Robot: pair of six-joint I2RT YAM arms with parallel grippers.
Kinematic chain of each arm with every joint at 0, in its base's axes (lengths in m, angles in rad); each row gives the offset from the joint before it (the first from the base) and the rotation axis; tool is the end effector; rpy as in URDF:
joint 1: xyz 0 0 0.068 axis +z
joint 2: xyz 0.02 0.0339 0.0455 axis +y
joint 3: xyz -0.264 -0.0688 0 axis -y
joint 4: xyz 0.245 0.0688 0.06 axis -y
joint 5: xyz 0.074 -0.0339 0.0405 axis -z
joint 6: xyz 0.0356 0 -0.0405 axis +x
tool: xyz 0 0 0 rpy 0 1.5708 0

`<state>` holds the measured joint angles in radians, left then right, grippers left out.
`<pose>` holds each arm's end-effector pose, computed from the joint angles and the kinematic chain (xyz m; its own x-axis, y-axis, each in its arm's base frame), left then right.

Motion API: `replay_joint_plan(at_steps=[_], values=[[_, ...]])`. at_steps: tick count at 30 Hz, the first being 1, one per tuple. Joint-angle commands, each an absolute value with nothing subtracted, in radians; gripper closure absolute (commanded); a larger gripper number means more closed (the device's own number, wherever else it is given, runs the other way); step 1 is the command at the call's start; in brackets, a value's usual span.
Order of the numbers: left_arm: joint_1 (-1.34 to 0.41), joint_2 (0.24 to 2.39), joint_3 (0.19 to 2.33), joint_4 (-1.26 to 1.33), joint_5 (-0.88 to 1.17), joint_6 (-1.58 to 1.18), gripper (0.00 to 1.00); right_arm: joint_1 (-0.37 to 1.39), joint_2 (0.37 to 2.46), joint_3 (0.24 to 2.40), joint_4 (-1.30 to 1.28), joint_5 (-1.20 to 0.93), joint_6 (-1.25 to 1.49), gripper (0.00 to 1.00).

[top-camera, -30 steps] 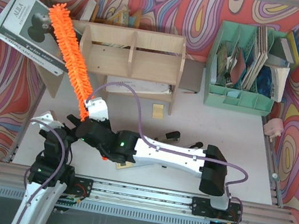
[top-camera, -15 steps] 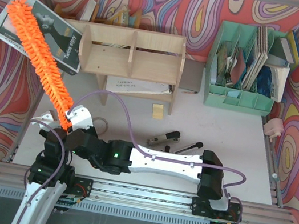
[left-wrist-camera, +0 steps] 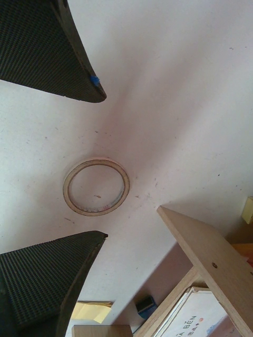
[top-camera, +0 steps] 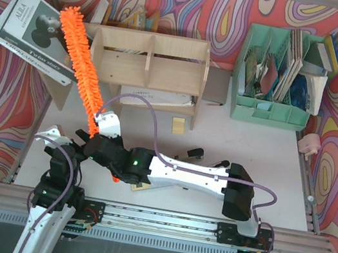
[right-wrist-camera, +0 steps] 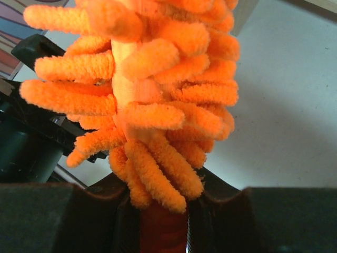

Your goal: Dust the bookshelf with a duster

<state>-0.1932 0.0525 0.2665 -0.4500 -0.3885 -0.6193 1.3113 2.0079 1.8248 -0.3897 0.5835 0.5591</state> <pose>0.0880 -0.0035 0.2130 -0.0802 -0.5317 -0.8431 -0.2828 0.8232 -0.4923 0.1397 0.4499 0.3109 -0.4827 -0.0931 -0.8708 -0.5093 0.8388 0.1926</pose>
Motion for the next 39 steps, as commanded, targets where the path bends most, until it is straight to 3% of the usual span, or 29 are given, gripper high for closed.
replay_joint_plan(at_steps=[1, 10, 28, 39], values=[[-0.189, 0.045, 0.25, -0.436, -0.384, -0.603, 0.01, 1.317, 1.991, 1.854, -0.38, 0.578, 0.566, 1.0], [-0.189, 0.046, 0.25, -0.434, -0.385, -0.603, 0.01, 1.397, 1.994, 1.877, -0.203, 0.549, 0.351, 1.0], [-0.189, 0.053, 0.25, -0.43, -0.385, -0.603, 0.02, 1.358, 1.983, 1.842, -0.343, 0.663, 0.523, 1.0], [-0.189, 0.053, 0.25, -0.43, -0.384, -0.603, 0.02, 1.394, 1.964, 1.836, -0.218, 0.633, 0.386, 1.0]])
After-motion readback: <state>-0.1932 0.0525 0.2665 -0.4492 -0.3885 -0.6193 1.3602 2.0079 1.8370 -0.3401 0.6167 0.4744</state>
